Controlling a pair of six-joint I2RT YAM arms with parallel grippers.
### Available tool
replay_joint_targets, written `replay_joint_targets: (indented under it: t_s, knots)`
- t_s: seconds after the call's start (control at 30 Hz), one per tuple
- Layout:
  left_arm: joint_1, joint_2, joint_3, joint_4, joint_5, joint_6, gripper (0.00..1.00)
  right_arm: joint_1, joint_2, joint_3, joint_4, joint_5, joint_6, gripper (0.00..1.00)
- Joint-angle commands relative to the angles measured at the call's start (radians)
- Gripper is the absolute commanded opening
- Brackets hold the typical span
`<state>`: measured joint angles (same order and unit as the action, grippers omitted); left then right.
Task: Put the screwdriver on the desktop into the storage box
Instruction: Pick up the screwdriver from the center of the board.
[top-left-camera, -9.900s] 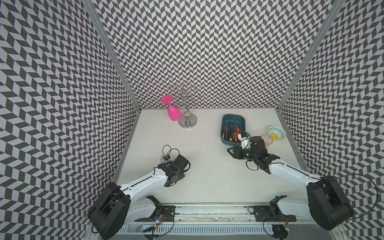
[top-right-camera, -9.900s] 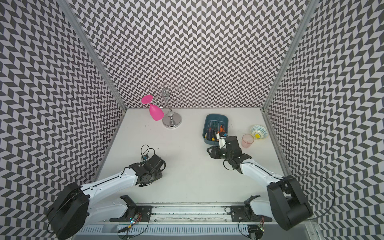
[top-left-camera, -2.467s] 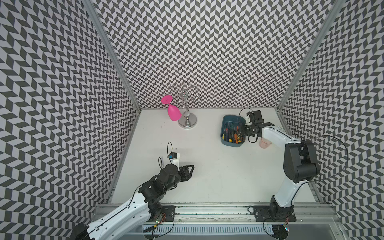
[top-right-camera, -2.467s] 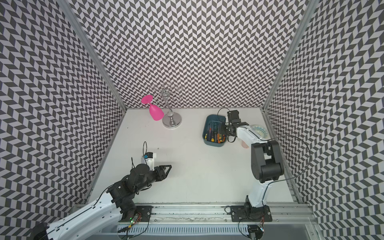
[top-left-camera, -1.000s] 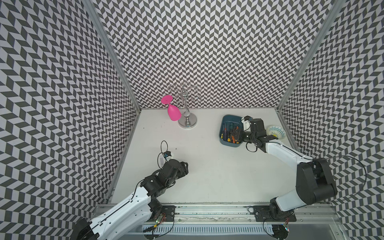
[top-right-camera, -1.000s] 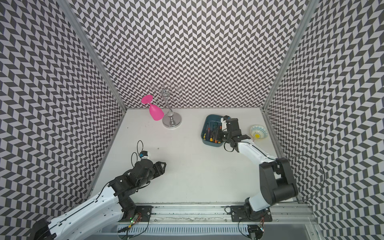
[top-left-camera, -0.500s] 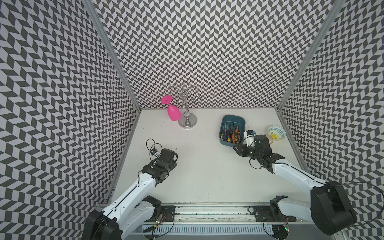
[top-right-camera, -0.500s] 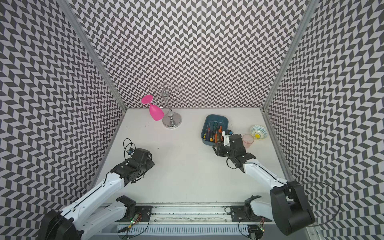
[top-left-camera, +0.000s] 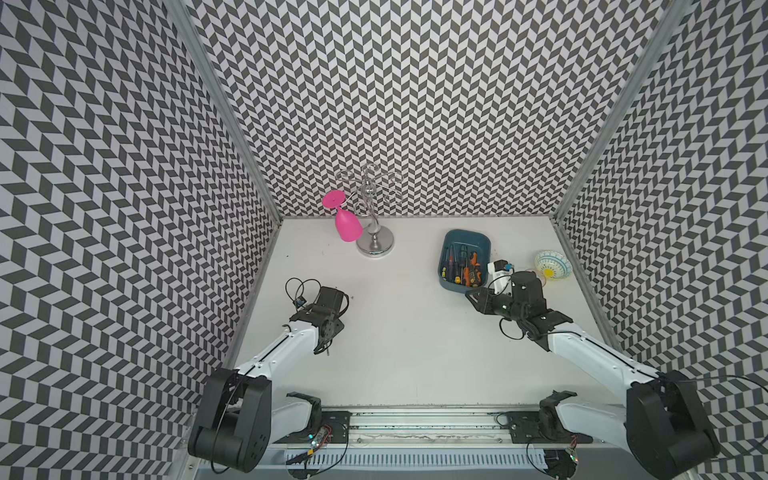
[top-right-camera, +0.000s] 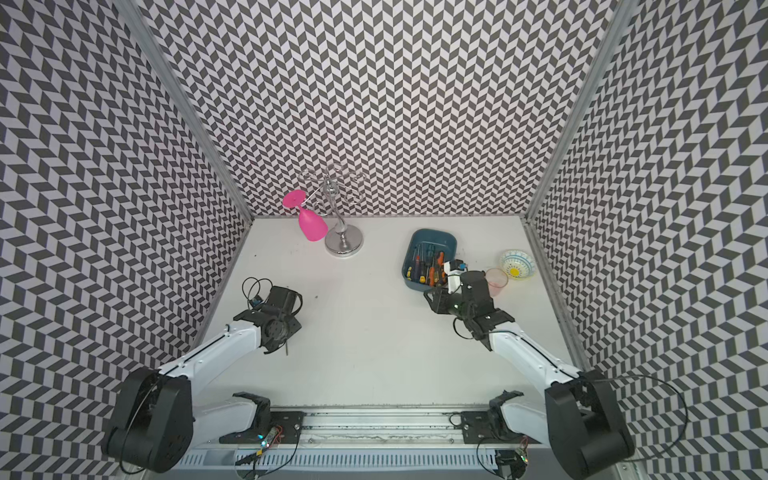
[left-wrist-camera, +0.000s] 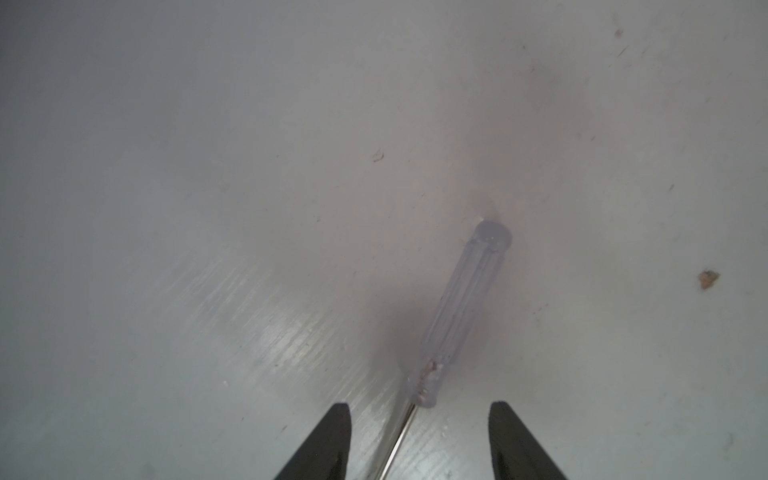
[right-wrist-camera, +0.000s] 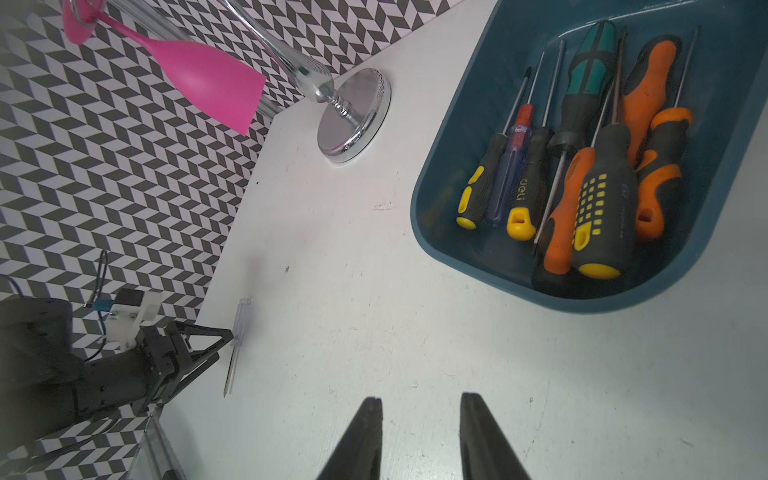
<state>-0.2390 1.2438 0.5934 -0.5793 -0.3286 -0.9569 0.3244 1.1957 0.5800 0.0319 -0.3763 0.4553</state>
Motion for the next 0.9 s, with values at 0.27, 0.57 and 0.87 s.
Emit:
replay_joint_targets:
  t_s: [0.27, 0.57, 0.87]
  knots:
    - [0.007, 0.112, 0.011, 0.105, 0.031, 0.061, 0.43, 0.005, 0.045, -0.018, 0.089, -0.01, 0.017, 0.35]
    - [0.01, 0.176, 0.001, 0.159, 0.053, 0.088, 0.33, 0.005, 0.074, -0.016, 0.096, -0.007, 0.019, 0.35]
    - [0.007, 0.185, -0.004, 0.189, 0.114, 0.108, 0.14, 0.005, 0.087, -0.014, 0.095, 0.005, 0.019, 0.35]
